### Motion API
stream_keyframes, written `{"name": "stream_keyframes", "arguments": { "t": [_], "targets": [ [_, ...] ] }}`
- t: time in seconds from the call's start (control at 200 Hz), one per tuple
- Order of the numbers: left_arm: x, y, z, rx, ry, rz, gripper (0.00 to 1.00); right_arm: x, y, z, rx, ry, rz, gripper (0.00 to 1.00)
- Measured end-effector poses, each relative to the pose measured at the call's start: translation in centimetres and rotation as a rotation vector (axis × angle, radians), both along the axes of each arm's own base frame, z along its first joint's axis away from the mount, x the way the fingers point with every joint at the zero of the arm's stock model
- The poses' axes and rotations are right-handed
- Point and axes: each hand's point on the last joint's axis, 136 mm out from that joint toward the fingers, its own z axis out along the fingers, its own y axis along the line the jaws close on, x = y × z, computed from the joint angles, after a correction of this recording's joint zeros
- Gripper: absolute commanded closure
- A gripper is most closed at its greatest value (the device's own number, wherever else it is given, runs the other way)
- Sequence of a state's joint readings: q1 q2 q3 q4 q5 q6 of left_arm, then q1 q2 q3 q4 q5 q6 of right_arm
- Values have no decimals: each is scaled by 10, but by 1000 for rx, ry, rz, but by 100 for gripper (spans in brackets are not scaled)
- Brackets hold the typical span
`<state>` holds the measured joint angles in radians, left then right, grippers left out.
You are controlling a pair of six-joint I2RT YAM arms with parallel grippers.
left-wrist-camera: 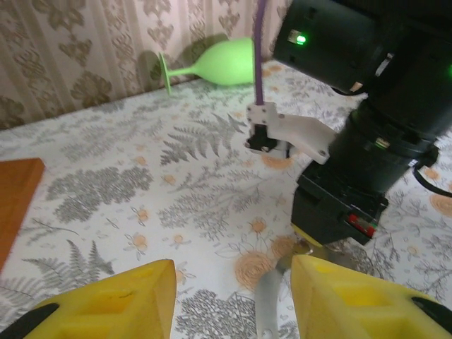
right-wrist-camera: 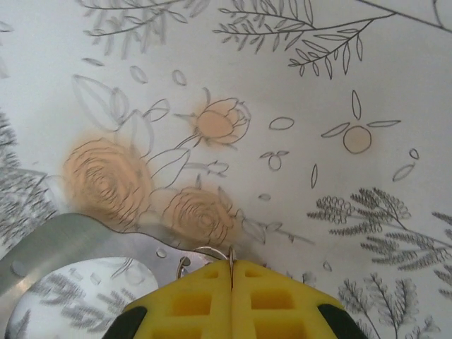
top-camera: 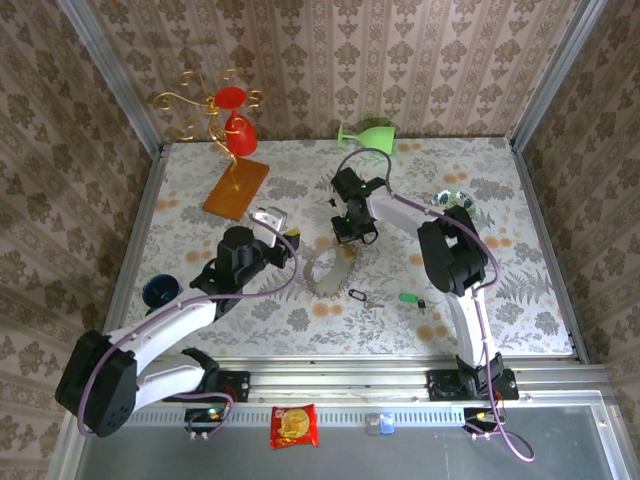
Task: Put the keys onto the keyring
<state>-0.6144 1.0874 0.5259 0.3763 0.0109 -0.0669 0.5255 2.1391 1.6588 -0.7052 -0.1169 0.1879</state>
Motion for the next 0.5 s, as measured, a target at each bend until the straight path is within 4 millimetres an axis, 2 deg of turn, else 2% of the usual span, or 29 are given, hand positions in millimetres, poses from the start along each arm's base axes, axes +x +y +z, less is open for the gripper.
{"name": "stream_keyframes", "arguments": {
  "t": [0.11,0.255,0.325,0.4,0.5],
  "targets": [
    [3,13,6,17,-19,47,53,-9,4,32,63,-104,57,100],
    [8,38,11,54,-19,103,52,-19,22,100,177,-314,188,100],
    [10,47,19,61,-28,113,52,-24,32,126,218,-400,261,100],
    [11,54,28,63,-49,102,53,-32,42,142,247,-478,349,100],
    [7,56,33,78,-75,42,57,-46,49,146,272,-529,463,100]
  ]
}}
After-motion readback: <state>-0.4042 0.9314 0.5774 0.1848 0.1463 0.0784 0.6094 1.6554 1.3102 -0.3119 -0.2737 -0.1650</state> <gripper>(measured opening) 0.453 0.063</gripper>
